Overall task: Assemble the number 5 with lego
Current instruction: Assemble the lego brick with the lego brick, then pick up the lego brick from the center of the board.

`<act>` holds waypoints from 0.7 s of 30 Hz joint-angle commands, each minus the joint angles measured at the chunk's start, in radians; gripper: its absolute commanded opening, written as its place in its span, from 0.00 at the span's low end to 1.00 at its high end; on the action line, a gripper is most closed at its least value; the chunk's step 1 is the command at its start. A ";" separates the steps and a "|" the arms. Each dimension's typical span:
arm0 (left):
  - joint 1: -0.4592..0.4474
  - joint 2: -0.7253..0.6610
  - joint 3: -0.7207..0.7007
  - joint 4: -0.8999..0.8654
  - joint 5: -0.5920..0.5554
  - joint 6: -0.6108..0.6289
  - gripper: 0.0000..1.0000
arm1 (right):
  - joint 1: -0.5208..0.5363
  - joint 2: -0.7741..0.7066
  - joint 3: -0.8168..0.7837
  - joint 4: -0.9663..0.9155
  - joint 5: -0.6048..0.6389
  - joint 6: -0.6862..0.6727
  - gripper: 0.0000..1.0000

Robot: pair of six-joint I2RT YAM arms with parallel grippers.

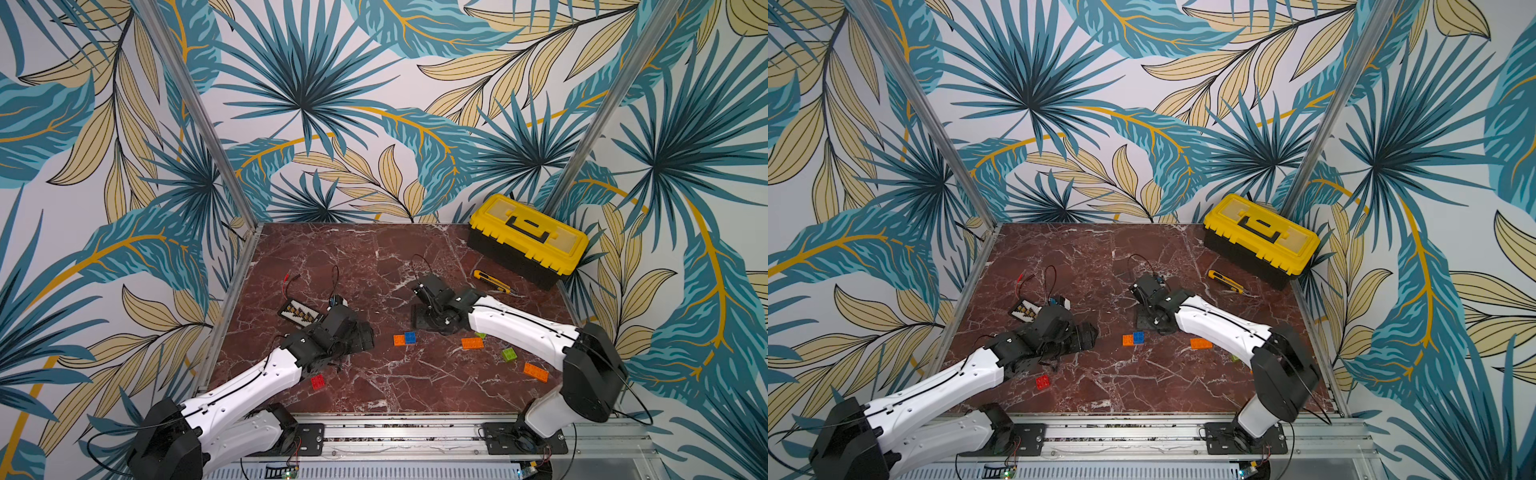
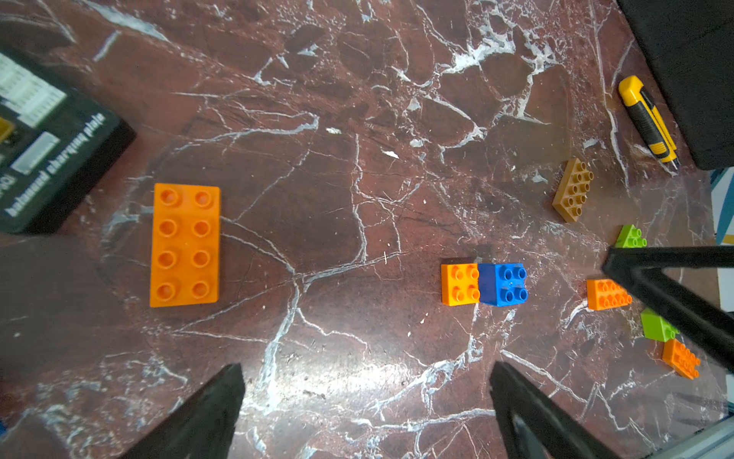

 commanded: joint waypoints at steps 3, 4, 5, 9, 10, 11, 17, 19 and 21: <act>0.011 0.080 0.094 -0.113 -0.117 0.009 1.00 | -0.069 -0.083 -0.145 0.046 -0.005 -0.013 0.70; 0.032 0.101 0.112 -0.156 -0.132 0.016 1.00 | -0.068 -0.097 -0.158 0.053 -0.014 -0.020 0.71; 0.060 0.120 0.127 -0.187 -0.135 0.028 1.00 | -0.067 -0.112 -0.171 0.075 -0.044 -0.030 0.71; 0.171 0.176 0.139 -0.205 -0.073 0.100 0.95 | -0.068 -0.143 -0.221 0.233 -0.217 -0.035 0.72; 0.193 0.192 0.141 -0.195 -0.053 0.121 0.92 | -0.065 -0.141 -0.227 0.272 -0.259 -0.032 0.72; 0.214 0.214 0.147 -0.193 -0.033 0.140 0.90 | -0.062 -0.135 -0.227 0.298 -0.290 -0.032 0.73; 0.292 0.390 0.221 -0.215 0.092 0.216 0.81 | -0.025 -0.082 -0.176 0.316 -0.353 -0.070 0.78; 0.298 0.452 0.260 -0.241 0.088 0.236 0.75 | -0.014 -0.076 -0.168 0.323 -0.359 -0.076 0.79; 0.297 0.501 0.288 -0.253 0.076 0.254 0.72 | -0.010 -0.072 -0.163 0.326 -0.360 -0.075 0.80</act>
